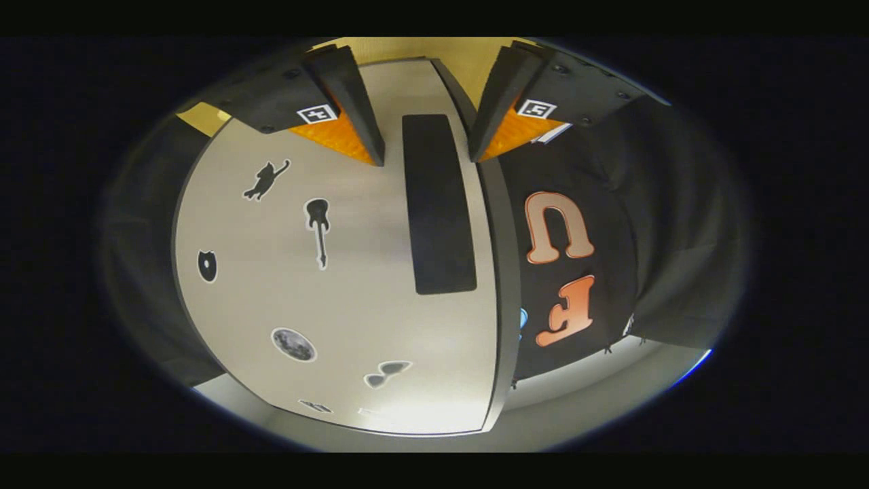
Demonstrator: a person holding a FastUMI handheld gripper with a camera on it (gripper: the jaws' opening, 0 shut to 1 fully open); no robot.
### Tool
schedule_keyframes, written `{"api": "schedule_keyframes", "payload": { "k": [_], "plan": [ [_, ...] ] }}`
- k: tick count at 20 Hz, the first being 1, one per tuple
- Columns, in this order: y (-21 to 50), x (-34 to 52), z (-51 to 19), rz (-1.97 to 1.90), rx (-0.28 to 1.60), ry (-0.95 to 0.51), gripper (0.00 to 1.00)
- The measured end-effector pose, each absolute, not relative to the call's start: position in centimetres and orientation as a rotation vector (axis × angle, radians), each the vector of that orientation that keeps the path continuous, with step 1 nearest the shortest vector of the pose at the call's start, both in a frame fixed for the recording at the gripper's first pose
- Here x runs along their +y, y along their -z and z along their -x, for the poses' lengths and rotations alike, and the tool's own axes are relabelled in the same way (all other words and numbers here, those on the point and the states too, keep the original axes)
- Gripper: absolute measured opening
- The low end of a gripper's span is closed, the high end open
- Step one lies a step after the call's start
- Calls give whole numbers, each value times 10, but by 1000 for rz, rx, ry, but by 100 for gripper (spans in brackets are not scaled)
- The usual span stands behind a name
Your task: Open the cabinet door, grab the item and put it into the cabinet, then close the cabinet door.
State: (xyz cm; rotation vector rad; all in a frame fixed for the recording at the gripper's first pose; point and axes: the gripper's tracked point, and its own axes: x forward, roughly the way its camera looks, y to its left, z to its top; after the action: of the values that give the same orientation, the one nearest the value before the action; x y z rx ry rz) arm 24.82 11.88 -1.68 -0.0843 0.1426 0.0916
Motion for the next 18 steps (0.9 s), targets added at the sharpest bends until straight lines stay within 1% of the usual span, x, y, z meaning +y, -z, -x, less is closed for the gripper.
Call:
{"api": "schedule_keyframes", "payload": {
  "k": [1, 3, 4, 6, 8, 14, 18],
  "plan": [
    [16, 116, -251, 98, 139, -87, 80],
    [11, 121, -244, 86, 149, -92, 62],
    [13, 121, -247, 84, 152, -93, 42],
    [13, 120, -247, 99, 152, -104, 39],
    [12, 120, -245, 111, 152, -120, 30],
    [11, 120, -231, 105, 172, -179, 30],
    [4, 106, -181, 93, 177, -237, 30]
  ]
}}
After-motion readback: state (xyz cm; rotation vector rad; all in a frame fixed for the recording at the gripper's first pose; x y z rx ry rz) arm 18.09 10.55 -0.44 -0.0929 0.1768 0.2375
